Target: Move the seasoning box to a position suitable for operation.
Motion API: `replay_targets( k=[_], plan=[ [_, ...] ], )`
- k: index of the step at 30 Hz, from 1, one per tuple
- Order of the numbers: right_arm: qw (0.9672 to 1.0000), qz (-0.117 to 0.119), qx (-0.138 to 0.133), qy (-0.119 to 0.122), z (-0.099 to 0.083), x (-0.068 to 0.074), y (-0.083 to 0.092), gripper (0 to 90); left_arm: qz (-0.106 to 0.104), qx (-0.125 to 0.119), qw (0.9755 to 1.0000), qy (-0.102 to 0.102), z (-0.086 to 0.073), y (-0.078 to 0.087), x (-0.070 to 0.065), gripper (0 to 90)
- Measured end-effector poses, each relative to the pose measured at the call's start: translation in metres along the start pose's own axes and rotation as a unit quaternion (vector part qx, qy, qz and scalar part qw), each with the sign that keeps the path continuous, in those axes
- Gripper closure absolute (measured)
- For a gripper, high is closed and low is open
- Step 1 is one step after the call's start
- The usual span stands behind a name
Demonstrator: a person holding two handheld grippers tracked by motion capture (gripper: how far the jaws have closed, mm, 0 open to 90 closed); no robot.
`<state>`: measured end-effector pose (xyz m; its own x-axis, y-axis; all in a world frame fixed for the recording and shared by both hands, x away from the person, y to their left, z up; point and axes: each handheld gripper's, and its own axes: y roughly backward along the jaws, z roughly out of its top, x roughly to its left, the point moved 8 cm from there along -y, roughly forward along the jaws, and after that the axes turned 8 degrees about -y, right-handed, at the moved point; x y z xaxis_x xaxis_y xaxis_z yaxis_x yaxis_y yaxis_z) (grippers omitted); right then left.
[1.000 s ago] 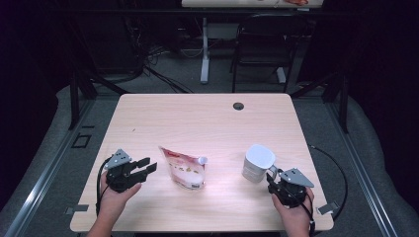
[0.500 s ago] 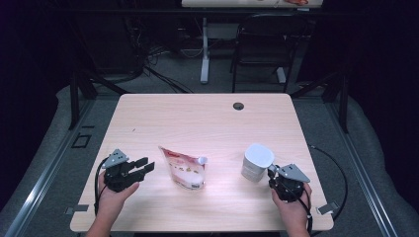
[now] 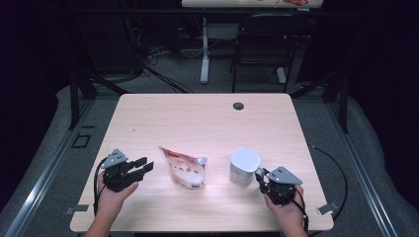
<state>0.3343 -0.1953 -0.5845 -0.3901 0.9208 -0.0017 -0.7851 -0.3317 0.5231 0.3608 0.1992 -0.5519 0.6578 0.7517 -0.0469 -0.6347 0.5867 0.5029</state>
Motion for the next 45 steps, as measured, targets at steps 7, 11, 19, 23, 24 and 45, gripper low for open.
replay_targets(
  k=[7, 11, 19, 23, 24, 45],
  plan=[
    [0.9988, 0.040, 0.004, 0.028, -0.002, 0.016, 0.003, 68.9, 0.001, 0.005, 1.0000, 0.000, -0.001, 0.001, 0.001, 62.4],
    [0.9987, 0.045, 0.003, 0.023, -0.005, 0.013, 0.002, 68.4, 0.003, 0.000, 1.0000, 0.003, -0.001, 0.002, 0.002, 62.1],
    [0.9991, 0.040, -0.002, -0.013, -0.002, -0.004, -0.004, 59.6, 0.007, 0.001, 1.0000, 0.005, -0.001, 0.002, 0.003, 61.9],
    [0.9994, 0.033, -0.003, -0.013, 0.000, -0.006, 0.006, 61.3, 0.008, 0.002, 0.9999, 0.007, -0.002, 0.002, 0.004, 61.8],
    [0.9996, 0.027, -0.005, -0.011, 0.001, -0.006, 0.007, 62.1, 0.008, 0.002, 0.9999, 0.006, -0.003, 0.002, 0.005, 61.8],
    [0.9962, 0.038, -0.008, -0.077, 0.054, -0.019, 0.026, 90.0, 0.011, 0.012, 0.9998, 0.011, -0.006, 0.001, 0.007, 62.0]
  ],
)
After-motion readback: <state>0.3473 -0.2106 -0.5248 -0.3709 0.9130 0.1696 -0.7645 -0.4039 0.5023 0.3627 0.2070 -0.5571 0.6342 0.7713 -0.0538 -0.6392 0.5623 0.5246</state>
